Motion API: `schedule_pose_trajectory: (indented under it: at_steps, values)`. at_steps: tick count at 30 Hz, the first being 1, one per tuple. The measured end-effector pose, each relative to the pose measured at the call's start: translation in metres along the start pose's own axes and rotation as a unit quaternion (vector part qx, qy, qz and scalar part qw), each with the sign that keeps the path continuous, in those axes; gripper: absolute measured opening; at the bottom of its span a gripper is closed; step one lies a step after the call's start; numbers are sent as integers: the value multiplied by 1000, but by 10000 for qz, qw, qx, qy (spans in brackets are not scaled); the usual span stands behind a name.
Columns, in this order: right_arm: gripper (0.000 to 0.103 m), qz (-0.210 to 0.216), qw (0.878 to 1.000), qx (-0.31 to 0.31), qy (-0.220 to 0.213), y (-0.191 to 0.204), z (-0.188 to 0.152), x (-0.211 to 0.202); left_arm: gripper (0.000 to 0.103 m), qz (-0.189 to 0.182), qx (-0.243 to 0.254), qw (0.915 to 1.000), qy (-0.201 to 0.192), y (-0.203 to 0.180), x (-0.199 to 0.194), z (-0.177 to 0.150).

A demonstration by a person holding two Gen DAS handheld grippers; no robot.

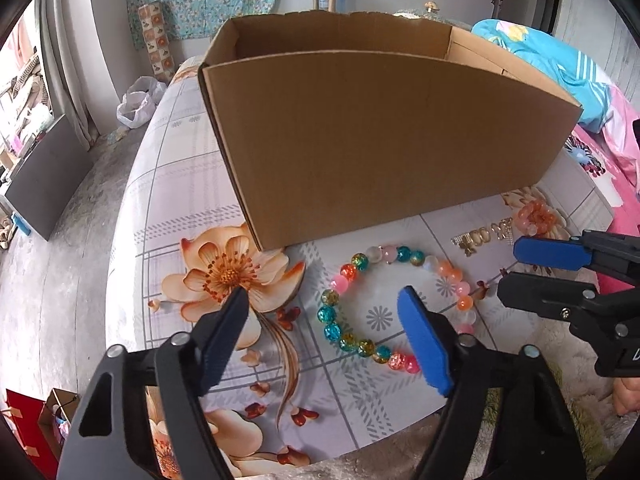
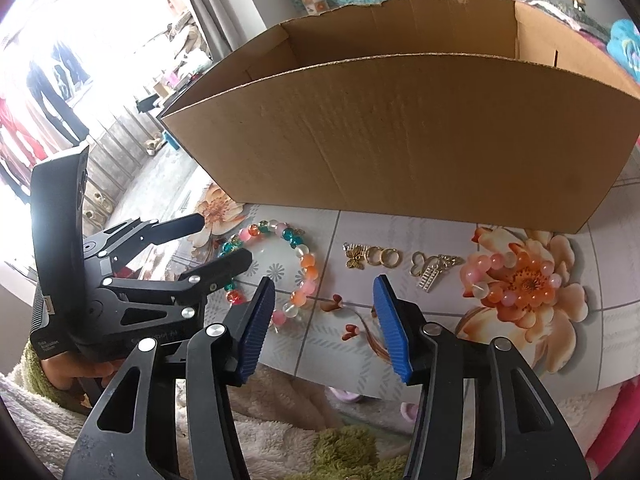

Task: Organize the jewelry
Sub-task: 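Move both grippers to the bead bracelet and close them on it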

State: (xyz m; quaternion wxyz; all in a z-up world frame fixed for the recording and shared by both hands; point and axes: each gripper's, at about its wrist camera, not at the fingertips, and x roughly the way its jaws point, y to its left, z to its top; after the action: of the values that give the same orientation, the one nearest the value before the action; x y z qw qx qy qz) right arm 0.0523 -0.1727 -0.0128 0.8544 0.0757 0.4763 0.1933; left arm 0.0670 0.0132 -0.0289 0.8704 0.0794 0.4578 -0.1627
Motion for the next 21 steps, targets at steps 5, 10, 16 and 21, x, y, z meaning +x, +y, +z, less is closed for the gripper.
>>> schedule_pose_trajectory:
  at_steps: [5, 10, 16, 21]
  values:
    - [35, 89, 9999, 109, 93, 0, 0, 3, 64, -93, -59, 9999, 65, 0, 4, -1]
    - [32, 186, 9996, 157, 159, 0, 1, 5, 52, -174, -50, 9998, 102, 0, 6, -1]
    - [25, 318, 9990, 163, 274, 6, 3, 13, 46, 52, 86, 9999, 93, -5, 8, 2]
    - [21, 298, 9991, 69, 302, 14, 7, 17, 43, 86, 121, 9999, 71, -5, 7, 1]
